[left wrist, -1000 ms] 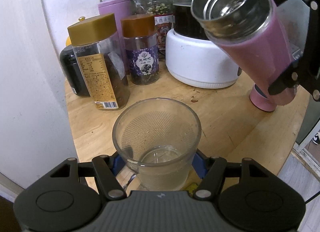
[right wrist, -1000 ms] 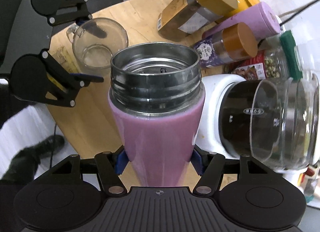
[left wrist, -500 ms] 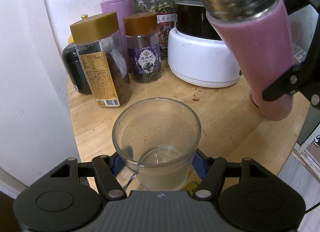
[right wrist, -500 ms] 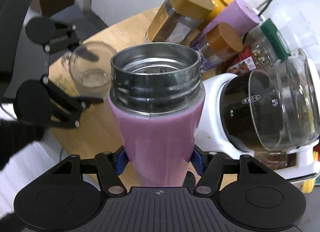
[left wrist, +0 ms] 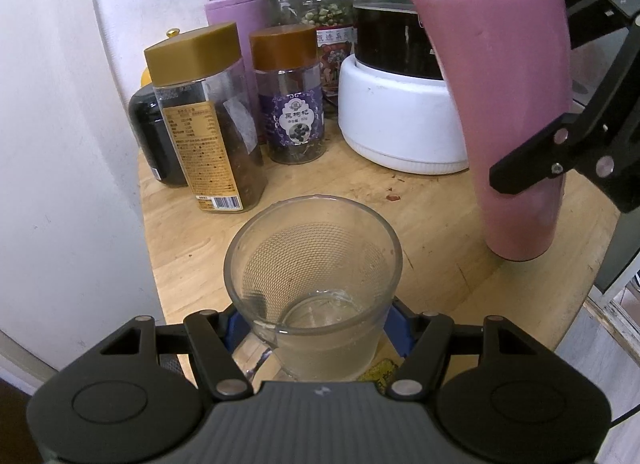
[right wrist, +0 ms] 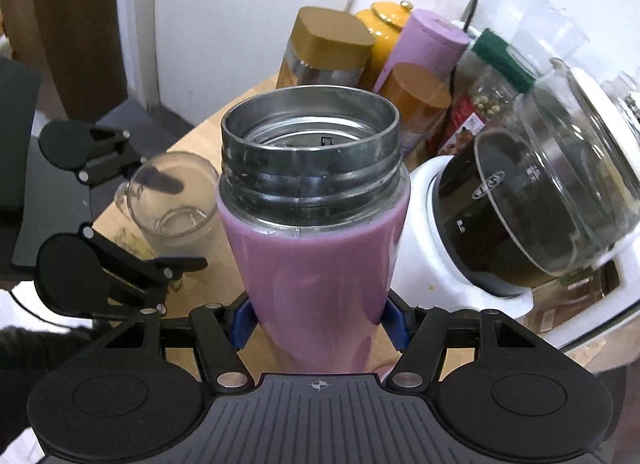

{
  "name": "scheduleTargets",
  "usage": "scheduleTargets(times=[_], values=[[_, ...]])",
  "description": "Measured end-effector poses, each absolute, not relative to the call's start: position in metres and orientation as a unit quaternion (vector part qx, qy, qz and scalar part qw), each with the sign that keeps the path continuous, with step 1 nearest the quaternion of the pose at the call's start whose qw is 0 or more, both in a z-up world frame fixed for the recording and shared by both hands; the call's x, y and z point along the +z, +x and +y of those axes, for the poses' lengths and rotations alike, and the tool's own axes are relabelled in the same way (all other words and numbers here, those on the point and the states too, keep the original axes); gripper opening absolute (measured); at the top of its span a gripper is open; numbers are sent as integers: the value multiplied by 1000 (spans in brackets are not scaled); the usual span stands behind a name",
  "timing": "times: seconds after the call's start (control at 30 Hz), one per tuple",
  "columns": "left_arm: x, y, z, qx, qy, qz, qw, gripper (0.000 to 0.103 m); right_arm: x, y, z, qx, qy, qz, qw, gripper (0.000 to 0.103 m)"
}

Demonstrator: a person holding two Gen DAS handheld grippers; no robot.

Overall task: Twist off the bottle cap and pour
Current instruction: 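Lower the upright pink bottle toward the table with the right gripper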

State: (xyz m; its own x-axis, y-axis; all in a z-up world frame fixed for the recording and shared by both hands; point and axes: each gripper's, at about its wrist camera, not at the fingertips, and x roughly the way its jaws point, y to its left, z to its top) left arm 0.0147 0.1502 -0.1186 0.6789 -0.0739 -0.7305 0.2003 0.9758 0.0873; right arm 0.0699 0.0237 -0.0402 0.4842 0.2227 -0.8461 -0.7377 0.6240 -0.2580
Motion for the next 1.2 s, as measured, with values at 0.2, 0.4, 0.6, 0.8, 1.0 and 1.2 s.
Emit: scheduleTargets(times=[0.2, 0.4, 0.6, 0.8, 1.0, 1.2], values=[[-120, 20, 153, -65, 76, 387, 916, 69, -44, 72, 5, 296, -259, 393, 831, 63], [-120, 25, 156, -63, 77, 390, 915, 69, -46, 69, -1, 295, -219, 383, 847, 63], [-119, 27, 156, -65, 83, 391, 914, 69, -46, 66, -3, 294, -191, 375, 858, 63], [-119, 28, 156, -61, 79, 392, 914, 69, -50, 66, 0, 300, -184, 367, 861, 63], [-119, 31, 157, -57, 76, 395, 914, 69, -51, 68, 2, 297, -174, 365, 865, 63], [-118, 36, 160, -53, 74, 395, 914, 69, -53, 72, 5, 295, -162, 360, 870, 63]])
